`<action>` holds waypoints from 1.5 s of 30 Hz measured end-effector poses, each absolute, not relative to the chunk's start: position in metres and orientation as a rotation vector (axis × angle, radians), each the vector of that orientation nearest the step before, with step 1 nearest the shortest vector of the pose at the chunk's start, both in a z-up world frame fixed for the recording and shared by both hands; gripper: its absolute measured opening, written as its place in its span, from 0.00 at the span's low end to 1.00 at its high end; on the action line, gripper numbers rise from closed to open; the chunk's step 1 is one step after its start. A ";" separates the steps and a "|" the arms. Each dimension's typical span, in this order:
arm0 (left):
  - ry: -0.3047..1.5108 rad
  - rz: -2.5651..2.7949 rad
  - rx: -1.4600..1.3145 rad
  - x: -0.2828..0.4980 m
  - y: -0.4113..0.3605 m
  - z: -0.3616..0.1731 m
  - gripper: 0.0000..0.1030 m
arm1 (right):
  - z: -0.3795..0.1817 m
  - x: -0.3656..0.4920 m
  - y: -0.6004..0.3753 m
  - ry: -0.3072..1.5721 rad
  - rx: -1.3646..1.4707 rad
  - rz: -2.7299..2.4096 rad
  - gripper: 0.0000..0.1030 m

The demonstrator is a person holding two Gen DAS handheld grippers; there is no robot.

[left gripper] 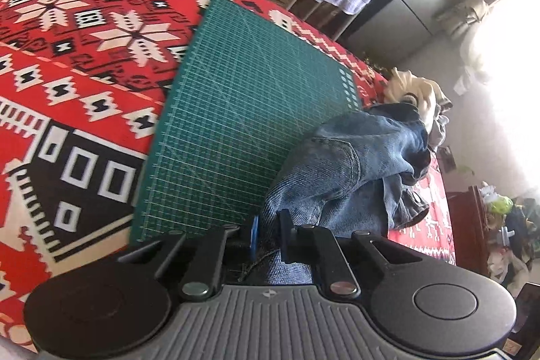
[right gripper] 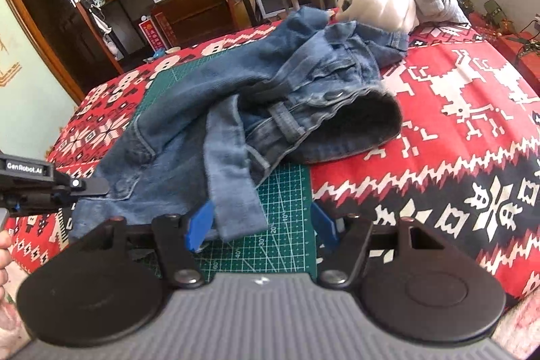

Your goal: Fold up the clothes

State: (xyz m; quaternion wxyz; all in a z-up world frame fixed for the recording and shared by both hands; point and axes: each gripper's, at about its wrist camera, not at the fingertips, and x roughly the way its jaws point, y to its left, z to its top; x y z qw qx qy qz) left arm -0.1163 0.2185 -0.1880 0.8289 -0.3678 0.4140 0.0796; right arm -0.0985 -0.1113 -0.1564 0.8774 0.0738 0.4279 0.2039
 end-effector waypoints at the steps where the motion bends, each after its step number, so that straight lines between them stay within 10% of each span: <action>1: 0.877 0.168 -0.789 -0.118 0.221 -0.188 0.12 | -0.156 -0.098 -0.112 0.889 0.157 0.422 0.67; 18: 0.891 0.147 -0.730 -0.119 0.221 -0.180 0.11 | -0.172 -0.018 -0.167 0.828 0.291 0.155 0.66; 24: 0.905 0.111 -0.734 -0.113 0.219 -0.182 0.29 | -0.189 0.012 -0.166 0.882 0.348 0.200 0.66; 26: 0.911 0.104 -0.732 -0.110 0.217 -0.184 0.31 | -0.191 0.016 -0.160 0.889 0.336 0.218 0.61; 28: 0.914 0.096 -0.725 -0.107 0.215 -0.185 0.30 | -0.187 0.016 -0.153 0.877 0.304 0.228 0.24; 31: 0.912 0.104 -0.695 -0.103 0.211 -0.185 0.19 | -0.183 0.017 -0.142 0.859 0.256 0.242 0.15; 45: 0.884 0.081 -0.784 -0.122 0.217 -0.183 0.16 | -0.116 -0.017 -0.043 0.743 0.143 0.586 0.12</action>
